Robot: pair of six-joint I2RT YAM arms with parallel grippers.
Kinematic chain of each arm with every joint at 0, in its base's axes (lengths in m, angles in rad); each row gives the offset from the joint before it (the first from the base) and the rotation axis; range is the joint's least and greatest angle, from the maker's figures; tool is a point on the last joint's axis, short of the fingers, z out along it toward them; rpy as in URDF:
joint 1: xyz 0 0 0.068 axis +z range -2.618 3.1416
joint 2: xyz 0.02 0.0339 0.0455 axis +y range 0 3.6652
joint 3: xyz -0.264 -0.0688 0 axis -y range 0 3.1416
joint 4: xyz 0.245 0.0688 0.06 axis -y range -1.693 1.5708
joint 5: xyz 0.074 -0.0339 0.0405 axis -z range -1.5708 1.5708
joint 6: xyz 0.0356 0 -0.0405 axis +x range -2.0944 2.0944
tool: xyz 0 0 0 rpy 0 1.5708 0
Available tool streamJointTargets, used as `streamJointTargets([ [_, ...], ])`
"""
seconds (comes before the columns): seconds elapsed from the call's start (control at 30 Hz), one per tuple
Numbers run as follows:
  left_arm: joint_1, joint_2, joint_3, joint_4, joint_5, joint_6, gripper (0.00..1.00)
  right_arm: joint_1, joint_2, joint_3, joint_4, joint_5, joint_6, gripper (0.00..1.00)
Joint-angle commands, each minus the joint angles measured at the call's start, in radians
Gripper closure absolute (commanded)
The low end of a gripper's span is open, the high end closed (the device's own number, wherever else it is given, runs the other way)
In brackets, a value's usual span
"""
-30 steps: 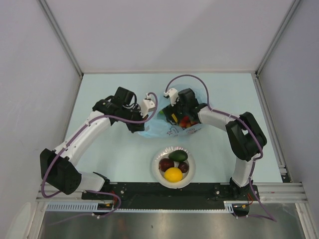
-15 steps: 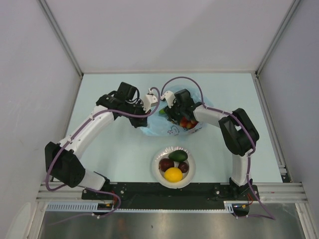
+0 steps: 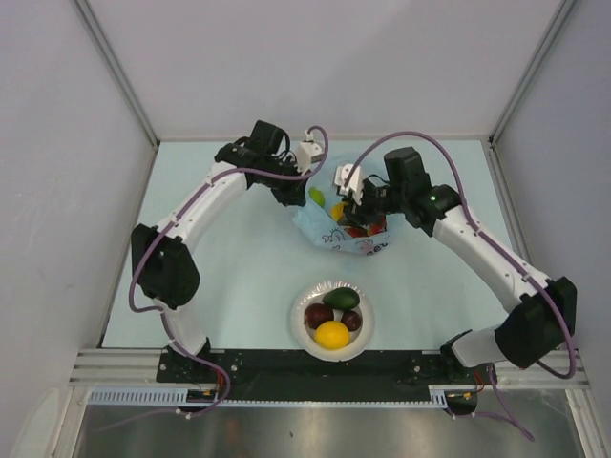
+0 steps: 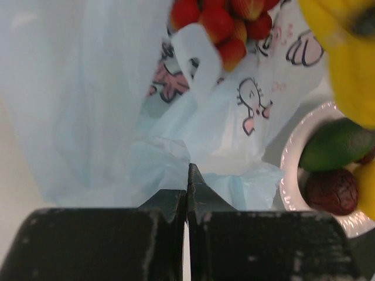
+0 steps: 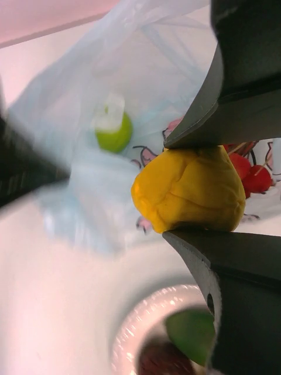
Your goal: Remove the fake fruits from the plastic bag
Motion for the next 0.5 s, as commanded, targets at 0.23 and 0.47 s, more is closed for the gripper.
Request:
streamJointTargets([
  [0.23, 0.006, 0.071, 0.241, 0.038, 0.053, -0.087, 1.00, 0.112, -0.253, -0.208, -0.483, -0.097, -0.631, 0.71],
  [0.47, 0.008, -0.035, 0.107, 0.090, 0.116, -0.155, 1.00, 0.300, -0.405, -0.367, -0.519, -0.029, -0.600, 0.71],
])
